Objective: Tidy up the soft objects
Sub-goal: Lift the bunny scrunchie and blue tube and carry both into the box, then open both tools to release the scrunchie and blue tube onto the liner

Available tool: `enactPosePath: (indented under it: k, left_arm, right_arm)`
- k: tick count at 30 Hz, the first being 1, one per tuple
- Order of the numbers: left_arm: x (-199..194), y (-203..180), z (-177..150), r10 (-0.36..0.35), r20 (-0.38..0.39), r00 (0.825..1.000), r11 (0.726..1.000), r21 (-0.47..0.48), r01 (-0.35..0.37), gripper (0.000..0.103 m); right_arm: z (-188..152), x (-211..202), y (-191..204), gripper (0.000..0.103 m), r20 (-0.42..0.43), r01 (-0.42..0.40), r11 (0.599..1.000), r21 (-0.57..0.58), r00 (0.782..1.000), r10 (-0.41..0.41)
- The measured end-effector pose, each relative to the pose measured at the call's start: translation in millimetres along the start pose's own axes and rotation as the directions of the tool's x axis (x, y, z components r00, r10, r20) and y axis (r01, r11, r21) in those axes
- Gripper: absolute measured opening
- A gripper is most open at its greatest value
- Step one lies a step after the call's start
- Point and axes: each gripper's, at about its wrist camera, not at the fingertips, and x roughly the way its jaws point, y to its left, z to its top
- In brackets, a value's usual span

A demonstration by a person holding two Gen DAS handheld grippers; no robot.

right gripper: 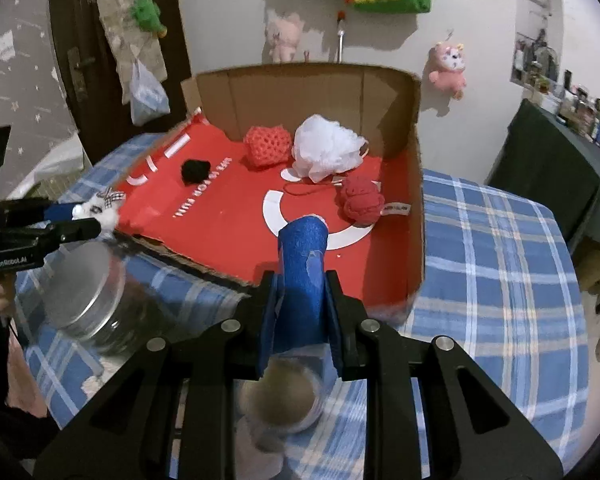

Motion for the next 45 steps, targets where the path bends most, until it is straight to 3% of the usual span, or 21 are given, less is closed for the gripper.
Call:
enactPosePath:
  k: [7,13,19,29,38,45]
  left_arm:
    - [43,14,22,0.043,-0.110,0.993,0.999,0.038,-0.039,0.041]
    - [70,21,36,0.060,-0.176,0.983,0.996,0.073,-0.048,0.041]
    - [92,25,43,0.053,-0.236,0.970,0.997,0.066,-0.038,0.041]
    - [107,25,45,0.070,-0.274,0.959,0.996,0.071,-0.052,0.041]
    - [113,25,45,0.078,-0.281,0.956,0.996,0.073,-0.060,0.042]
    - [112,24,43,0.079,-0.277,0.958,0.995,0.077,-0.060,0.049]
  right_arm:
    - [24,43,-13,0.022,-0.134,0.015,0.999,-0.030,0.991,-0.019]
    - [35,78,-18,0.022,-0.254,0.049,0.996,-0.072,0.965,-0.066]
    - [45,94,-14,0.022,-0.306,0.066,0.991,-0.117,0.947,-0.099]
    - [47,114,-10,0.022,-0.359,0.082,0.981,-0.176,0.922,-0.141]
    - [45,117,-7,0.022,-0.364,0.094,0.976,-0.195,0.917,-0.161]
    - [41,119,-3,0.023,-0.366,0.110,0.969,-0.223,0.911,-0.188]
